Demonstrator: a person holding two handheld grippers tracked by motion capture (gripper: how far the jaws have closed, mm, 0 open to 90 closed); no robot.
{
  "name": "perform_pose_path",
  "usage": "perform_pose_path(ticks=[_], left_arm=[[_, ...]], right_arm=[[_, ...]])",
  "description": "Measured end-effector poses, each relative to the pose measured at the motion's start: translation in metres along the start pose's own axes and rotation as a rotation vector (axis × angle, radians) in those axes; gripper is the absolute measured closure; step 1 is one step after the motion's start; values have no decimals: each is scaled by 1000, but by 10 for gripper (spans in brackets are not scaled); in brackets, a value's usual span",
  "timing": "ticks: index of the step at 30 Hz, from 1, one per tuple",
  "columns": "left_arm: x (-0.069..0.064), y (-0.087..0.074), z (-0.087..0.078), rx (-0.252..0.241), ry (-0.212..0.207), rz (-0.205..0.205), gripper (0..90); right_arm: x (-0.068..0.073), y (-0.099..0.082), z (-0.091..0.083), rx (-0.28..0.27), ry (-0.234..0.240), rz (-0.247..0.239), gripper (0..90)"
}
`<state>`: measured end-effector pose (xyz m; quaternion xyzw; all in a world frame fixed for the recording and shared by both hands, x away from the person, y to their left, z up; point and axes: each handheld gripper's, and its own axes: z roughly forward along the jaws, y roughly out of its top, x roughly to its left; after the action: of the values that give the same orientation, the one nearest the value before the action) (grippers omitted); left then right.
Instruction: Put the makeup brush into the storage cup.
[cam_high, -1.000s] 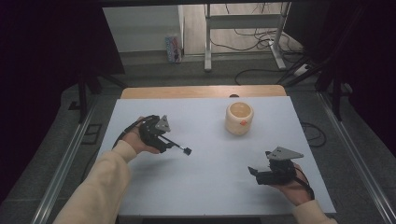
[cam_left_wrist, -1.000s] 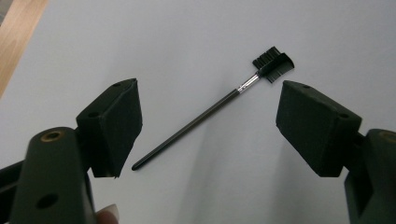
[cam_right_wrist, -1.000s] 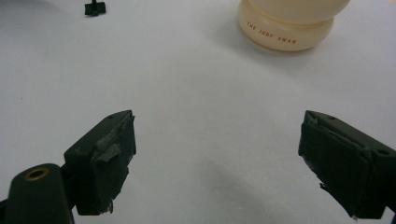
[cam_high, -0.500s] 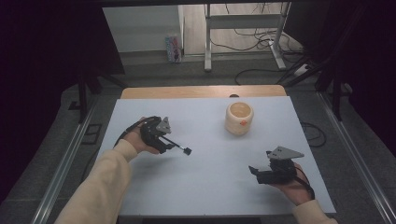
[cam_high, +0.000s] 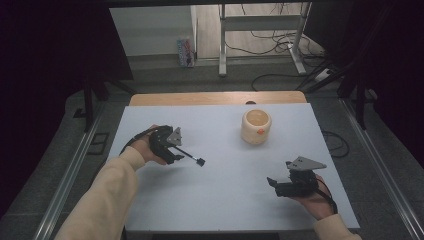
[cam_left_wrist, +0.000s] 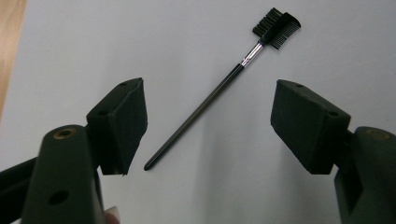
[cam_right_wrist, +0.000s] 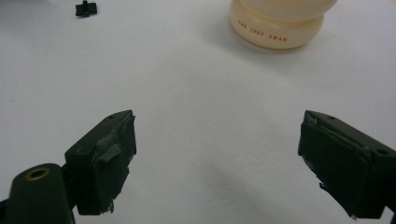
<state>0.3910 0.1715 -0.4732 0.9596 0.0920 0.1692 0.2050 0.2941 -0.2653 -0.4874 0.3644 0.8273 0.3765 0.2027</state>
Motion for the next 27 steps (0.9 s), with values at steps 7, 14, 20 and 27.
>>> perform_pose_path(ticks=[7,14,20,27], left_arm=[[1,-2,2,-4,-8,6,285],[2,2,1,-2,-4,24,285],[5,9,1,19,-2,65,290],[6,15,7,30,-26,97,298]], right_arm=[[0,0,0,1,-2,-3,110],[1,0,1,-1,1,-2,110],[1,0,1,-1,3,-2,110],[0,2,-3,-33,36,42,108]])
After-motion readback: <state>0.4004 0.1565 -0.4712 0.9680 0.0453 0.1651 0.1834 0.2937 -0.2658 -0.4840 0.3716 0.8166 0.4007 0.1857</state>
